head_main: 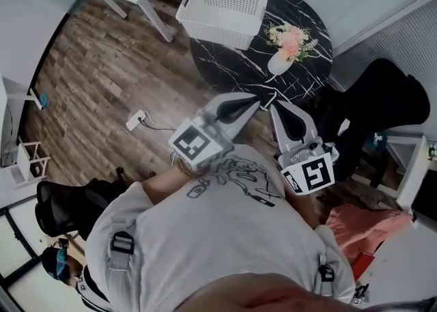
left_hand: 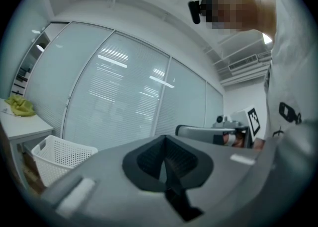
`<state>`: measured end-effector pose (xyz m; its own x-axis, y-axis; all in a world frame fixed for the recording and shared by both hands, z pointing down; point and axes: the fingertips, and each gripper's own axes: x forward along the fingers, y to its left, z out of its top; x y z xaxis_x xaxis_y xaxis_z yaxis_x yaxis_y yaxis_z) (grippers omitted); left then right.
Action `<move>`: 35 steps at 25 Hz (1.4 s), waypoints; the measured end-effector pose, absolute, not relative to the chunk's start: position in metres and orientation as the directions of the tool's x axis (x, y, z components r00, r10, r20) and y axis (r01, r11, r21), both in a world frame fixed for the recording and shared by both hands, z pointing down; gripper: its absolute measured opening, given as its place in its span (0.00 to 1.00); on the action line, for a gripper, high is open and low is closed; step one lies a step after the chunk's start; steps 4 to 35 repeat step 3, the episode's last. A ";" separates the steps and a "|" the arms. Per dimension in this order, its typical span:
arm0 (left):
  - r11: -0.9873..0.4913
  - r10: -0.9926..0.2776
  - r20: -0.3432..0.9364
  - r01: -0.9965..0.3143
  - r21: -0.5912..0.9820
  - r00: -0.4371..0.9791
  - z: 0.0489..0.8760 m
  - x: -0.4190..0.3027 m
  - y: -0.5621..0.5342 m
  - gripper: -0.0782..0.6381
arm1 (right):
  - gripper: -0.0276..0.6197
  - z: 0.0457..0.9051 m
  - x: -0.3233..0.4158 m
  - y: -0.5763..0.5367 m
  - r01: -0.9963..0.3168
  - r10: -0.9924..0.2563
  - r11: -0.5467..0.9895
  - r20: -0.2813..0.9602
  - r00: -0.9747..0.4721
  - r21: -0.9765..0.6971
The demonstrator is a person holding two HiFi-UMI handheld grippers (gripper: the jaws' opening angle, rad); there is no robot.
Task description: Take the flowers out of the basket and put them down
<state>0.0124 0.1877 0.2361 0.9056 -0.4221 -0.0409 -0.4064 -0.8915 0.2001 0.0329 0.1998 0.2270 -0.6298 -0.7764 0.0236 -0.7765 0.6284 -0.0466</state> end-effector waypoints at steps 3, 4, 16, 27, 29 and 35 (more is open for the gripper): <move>-0.890 -0.423 -0.041 -0.407 0.205 0.905 0.235 0.013 0.185 0.11 | 0.05 0.226 0.033 0.197 -0.777 -0.777 0.628 0.025 -0.629 -0.044; -0.890 -0.423 -0.041 -0.407 0.205 0.905 0.235 0.013 0.185 0.11 | 0.05 0.226 0.033 0.197 -0.777 -0.777 0.628 0.025 -0.629 -0.044; -0.890 -0.423 -0.041 -0.407 0.205 0.905 0.235 0.013 0.185 0.11 | 0.05 0.226 0.033 0.197 -0.777 -0.777 0.628 0.025 -0.629 -0.044; -0.890 -0.423 -0.041 -0.407 0.205 0.905 0.235 0.013 0.185 0.11 | 0.05 0.226 0.033 0.197 -0.777 -0.777 0.628 0.025 -0.629 -0.044; -0.890 -0.423 -0.041 -0.407 0.205 0.905 0.235 0.013 0.185 0.11 | 0.05 0.226 0.033 0.197 -0.777 -0.777 0.628 0.025 -0.629 -0.044; -0.890 -0.423 -0.041 -0.407 0.205 0.905 0.235 0.013 0.185 0.11 | 0.05 0.226 0.033 0.197 -0.777 -0.777 0.628 0.025 -0.629 -0.044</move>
